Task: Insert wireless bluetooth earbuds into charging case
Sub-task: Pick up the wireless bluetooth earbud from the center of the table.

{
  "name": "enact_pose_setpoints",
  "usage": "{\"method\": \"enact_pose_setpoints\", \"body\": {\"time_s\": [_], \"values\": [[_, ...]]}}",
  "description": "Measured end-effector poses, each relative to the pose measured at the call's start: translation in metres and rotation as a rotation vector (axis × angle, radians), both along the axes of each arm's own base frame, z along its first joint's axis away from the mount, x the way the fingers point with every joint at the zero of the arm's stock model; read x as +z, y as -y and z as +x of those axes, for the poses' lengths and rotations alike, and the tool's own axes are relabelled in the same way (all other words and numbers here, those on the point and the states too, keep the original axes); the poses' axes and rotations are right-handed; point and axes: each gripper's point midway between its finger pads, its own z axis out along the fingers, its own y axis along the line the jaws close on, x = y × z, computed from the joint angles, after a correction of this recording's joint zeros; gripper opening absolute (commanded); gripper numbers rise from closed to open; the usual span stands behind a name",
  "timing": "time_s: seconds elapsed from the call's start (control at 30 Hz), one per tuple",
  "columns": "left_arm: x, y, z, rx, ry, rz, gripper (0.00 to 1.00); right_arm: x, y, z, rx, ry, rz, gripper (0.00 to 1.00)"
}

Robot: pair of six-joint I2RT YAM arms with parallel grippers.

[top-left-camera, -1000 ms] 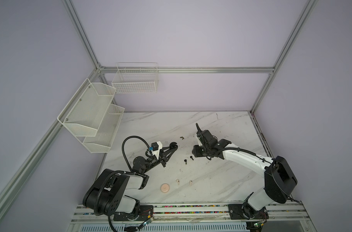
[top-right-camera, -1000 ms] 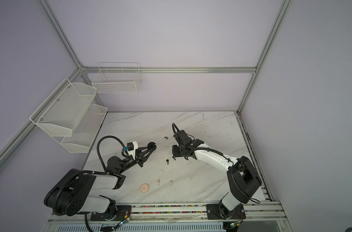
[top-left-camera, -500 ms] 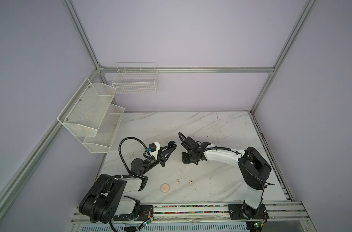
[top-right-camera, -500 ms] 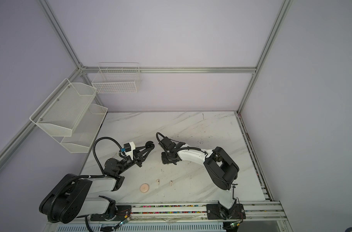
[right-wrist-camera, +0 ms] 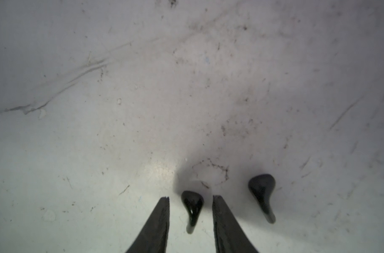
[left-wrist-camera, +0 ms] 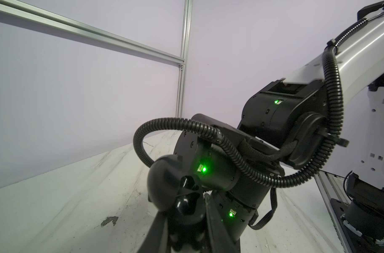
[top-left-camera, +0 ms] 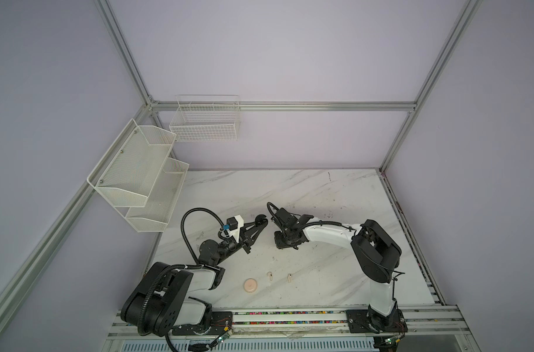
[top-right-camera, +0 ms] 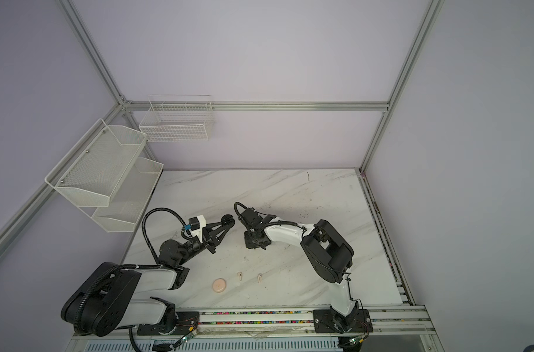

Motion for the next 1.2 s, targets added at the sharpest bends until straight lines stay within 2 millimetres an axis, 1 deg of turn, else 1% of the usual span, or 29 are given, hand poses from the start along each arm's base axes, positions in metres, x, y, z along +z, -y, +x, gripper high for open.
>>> {"method": "enact_pose_setpoints", "body": {"time_s": [0.27,0.33,0.7,0.83,1.2], "values": [[-0.0002,0.0001,0.0001,0.000,-0.001,0.000,0.00,-0.0040,-0.0018,-0.0032,0.016,-0.005,-0.012,0.30],[-0.0010,0.0001,0.0004,0.000,-0.003,0.001,0.00,-0.0034,-0.0020,-0.0020,0.021,-0.002,-0.019,0.28],[-0.0041,0.0006,0.0013,-0.001,-0.013,0.004,0.00,-0.0053,-0.0013,0.0031,0.031,0.014,-0.051,0.27],[-0.0045,0.0006,0.0014,-0.001,-0.014,0.005,0.00,-0.0054,-0.0015,0.0036,0.033,0.016,-0.053,0.24],[-0.0048,0.0007,0.0015,-0.001,-0.015,0.005,0.00,-0.0054,-0.0014,0.0037,0.033,0.016,-0.061,0.23]]}}
